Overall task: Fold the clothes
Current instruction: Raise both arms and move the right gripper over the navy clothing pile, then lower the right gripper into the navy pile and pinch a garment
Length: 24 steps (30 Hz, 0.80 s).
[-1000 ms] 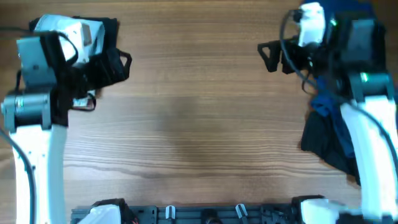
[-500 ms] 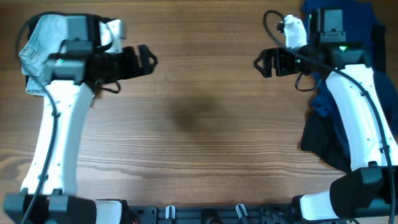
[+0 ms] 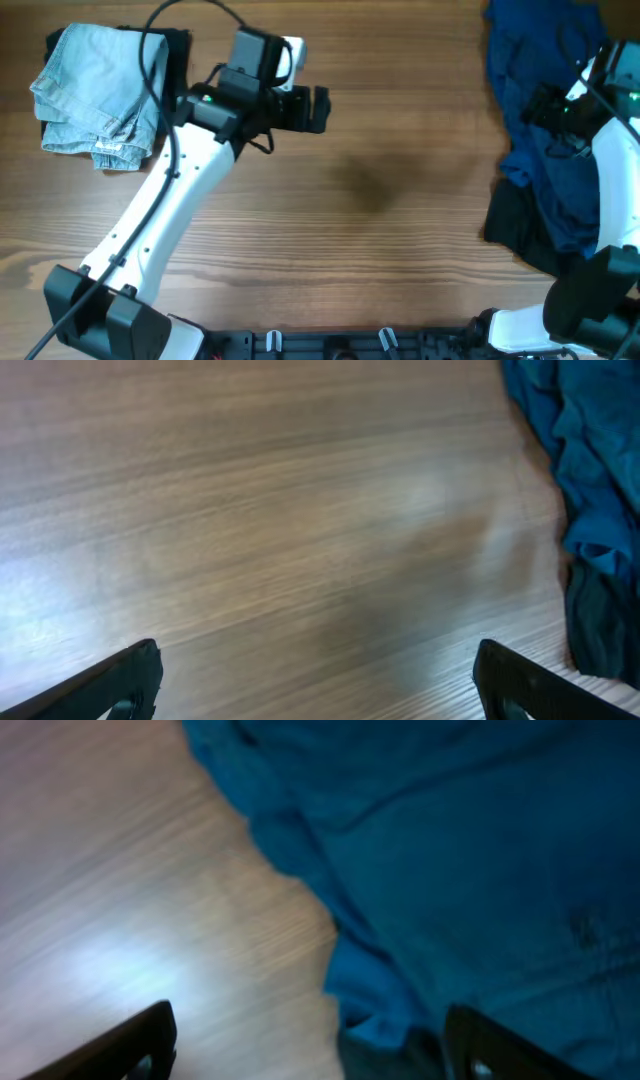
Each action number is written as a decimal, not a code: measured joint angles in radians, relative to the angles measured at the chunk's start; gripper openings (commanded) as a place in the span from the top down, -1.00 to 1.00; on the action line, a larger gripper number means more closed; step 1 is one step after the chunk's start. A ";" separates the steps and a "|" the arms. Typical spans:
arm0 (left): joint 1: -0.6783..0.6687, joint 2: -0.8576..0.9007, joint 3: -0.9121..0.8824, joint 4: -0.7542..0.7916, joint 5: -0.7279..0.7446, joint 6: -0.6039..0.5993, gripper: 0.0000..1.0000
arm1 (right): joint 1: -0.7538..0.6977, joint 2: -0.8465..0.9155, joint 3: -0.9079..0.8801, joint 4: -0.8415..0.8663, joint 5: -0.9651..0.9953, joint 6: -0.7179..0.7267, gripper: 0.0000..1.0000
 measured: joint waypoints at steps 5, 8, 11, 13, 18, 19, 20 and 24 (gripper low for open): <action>-0.015 0.000 0.001 0.008 -0.024 -0.004 -0.99 | -0.002 0.002 -0.126 0.188 0.068 -0.057 -0.63; -0.015 0.000 0.002 0.006 -0.031 -0.005 -0.99 | -0.002 0.002 -0.180 0.274 0.089 -0.072 -0.63; -0.015 0.000 0.002 0.006 -0.032 -0.007 -1.00 | -0.002 0.003 -0.244 0.359 0.100 -0.079 -0.61; -0.015 0.000 0.002 0.003 -0.032 -0.007 -1.00 | -0.002 0.003 -0.277 0.402 0.101 -0.079 -0.61; -0.015 0.000 0.002 -0.010 -0.032 -0.007 -1.00 | -0.002 0.003 -0.345 0.490 0.107 -0.084 -0.50; -0.015 0.000 0.002 -0.013 -0.032 -0.007 -1.00 | -0.002 0.003 -0.357 0.505 0.108 -0.087 -0.43; -0.015 0.000 0.002 -0.014 -0.032 -0.007 -1.00 | -0.002 0.003 -0.367 0.517 0.108 -0.092 -0.36; -0.015 0.000 0.002 -0.014 -0.032 -0.007 -1.00 | -0.002 0.012 -0.385 0.553 0.111 -0.115 -0.29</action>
